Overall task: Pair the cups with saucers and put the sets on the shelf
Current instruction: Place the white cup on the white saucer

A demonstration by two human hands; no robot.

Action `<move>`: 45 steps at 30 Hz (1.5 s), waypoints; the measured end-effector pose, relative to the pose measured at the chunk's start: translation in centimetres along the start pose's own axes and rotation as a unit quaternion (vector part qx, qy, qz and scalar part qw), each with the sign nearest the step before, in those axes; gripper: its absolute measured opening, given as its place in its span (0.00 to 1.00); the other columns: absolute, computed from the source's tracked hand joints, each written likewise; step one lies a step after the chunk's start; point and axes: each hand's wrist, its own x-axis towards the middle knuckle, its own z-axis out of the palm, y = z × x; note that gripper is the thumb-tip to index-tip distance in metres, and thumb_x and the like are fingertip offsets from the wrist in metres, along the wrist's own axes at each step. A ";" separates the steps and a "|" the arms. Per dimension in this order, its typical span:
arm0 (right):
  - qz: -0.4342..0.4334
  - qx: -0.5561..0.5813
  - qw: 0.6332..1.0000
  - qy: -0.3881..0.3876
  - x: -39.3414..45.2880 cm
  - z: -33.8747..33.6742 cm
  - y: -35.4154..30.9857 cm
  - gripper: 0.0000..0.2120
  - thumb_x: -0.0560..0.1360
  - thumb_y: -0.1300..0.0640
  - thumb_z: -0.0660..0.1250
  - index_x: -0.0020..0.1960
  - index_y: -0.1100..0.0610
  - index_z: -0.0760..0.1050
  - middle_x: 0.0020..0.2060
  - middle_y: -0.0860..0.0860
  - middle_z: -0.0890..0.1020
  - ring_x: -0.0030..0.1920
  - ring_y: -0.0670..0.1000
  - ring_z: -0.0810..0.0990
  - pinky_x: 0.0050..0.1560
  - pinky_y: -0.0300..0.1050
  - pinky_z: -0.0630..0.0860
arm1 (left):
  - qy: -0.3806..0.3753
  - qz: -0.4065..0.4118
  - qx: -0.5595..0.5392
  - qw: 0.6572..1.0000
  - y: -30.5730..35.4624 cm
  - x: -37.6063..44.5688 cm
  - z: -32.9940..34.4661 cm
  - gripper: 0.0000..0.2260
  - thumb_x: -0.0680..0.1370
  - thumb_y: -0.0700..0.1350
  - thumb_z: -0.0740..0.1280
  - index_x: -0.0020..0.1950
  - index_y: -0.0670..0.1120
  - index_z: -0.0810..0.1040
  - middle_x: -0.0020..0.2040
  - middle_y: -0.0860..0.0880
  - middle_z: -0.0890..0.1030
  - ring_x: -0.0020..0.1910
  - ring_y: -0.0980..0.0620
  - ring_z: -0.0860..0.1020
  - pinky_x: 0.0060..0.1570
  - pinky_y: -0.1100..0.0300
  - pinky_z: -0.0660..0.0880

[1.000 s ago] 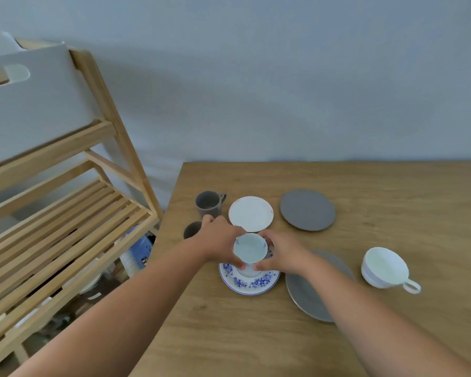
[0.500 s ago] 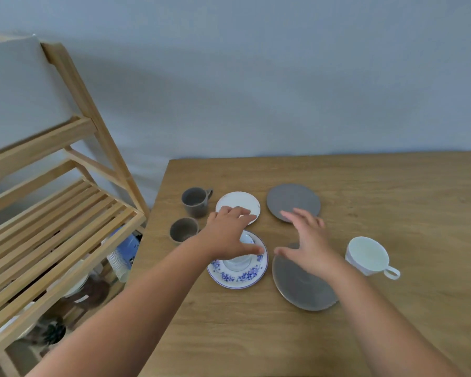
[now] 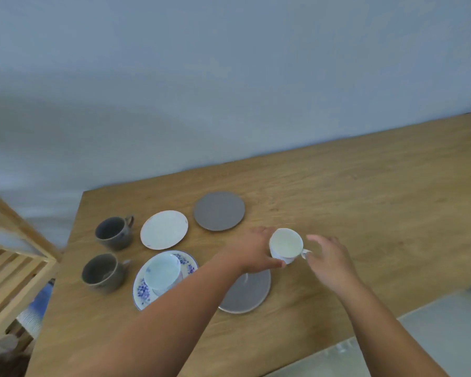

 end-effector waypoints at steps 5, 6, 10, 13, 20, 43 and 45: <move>-0.007 0.047 0.999 0.019 0.0 0.8 1.1 0.07 0.76 0.55 0.66 0.51 0.53 0.82 0.46 0.51 0.84 0.50 0.53 0.80 0.48 0.45 0.72 | 0.052 -0.042 -0.041 0.997 0.6 1.6 1.6 0.38 0.60 0.68 0.71 0.69 0.61 0.70 0.61 0.56 0.80 0.63 0.48 0.75 0.60 0.48 0.73; -0.008 0.057 0.998 0.021 0.2 0.9 1.1 0.07 0.76 0.57 0.66 0.50 0.54 0.82 0.43 0.51 0.85 0.46 0.53 0.81 0.46 0.45 0.73 | 0.059 -0.044 -0.051 0.996 0.5 1.7 1.6 0.37 0.59 0.68 0.72 0.67 0.61 0.71 0.59 0.57 0.81 0.62 0.49 0.76 0.59 0.49 0.74; -0.025 0.042 0.998 0.025 0.8 1.3 0.4 0.07 0.76 0.60 0.65 0.47 0.57 0.81 0.38 0.52 0.83 0.41 0.54 0.79 0.40 0.45 0.70 | 0.094 -0.058 -0.111 0.988 0.2 1.4 1.4 0.34 0.61 0.59 0.79 0.65 0.56 0.76 0.58 0.54 0.82 0.60 0.51 0.77 0.58 0.53 0.75; -0.046 0.056 0.996 0.046 1.2 1.2 -1.6 0.08 0.77 0.61 0.63 0.48 0.57 0.81 0.39 0.53 0.83 0.41 0.55 0.79 0.39 0.45 0.70 | 0.141 -0.077 -0.184 0.970 -0.5 0.4 0.6 0.36 0.61 0.54 0.82 0.67 0.53 0.75 0.59 0.54 0.81 0.60 0.53 0.76 0.58 0.58 0.74; -0.147 0.065 0.987 -0.005 3.7 4.6 -10.8 0.08 0.76 0.61 0.63 0.49 0.57 0.81 0.44 0.53 0.84 0.45 0.56 0.80 0.40 0.43 0.67 | 0.231 -0.148 -0.214 0.937 -6.4 -3.7 -4.2 0.40 0.62 0.54 0.81 0.72 0.51 0.71 0.63 0.53 0.79 0.61 0.52 0.77 0.61 0.56 0.74; -0.209 0.040 0.967 -0.136 7.1 17.3 -24.1 0.11 0.78 0.61 0.61 0.55 0.59 0.81 0.53 0.57 0.83 0.52 0.55 0.79 0.49 0.43 0.72 | 0.271 -0.299 -0.174 0.898 -19.2 -8.6 -9.0 0.33 0.68 0.51 0.80 0.69 0.49 0.73 0.65 0.49 0.79 0.63 0.48 0.76 0.62 0.51 0.74; -0.201 0.040 0.969 -0.139 7.2 17.2 -23.8 0.11 0.78 0.61 0.61 0.55 0.59 0.80 0.53 0.56 0.83 0.53 0.55 0.79 0.50 0.44 0.73 | 0.257 -0.293 -0.160 0.907 -19.2 -8.6 -8.8 0.33 0.67 0.52 0.79 0.70 0.50 0.73 0.64 0.49 0.80 0.62 0.48 0.76 0.62 0.49 0.75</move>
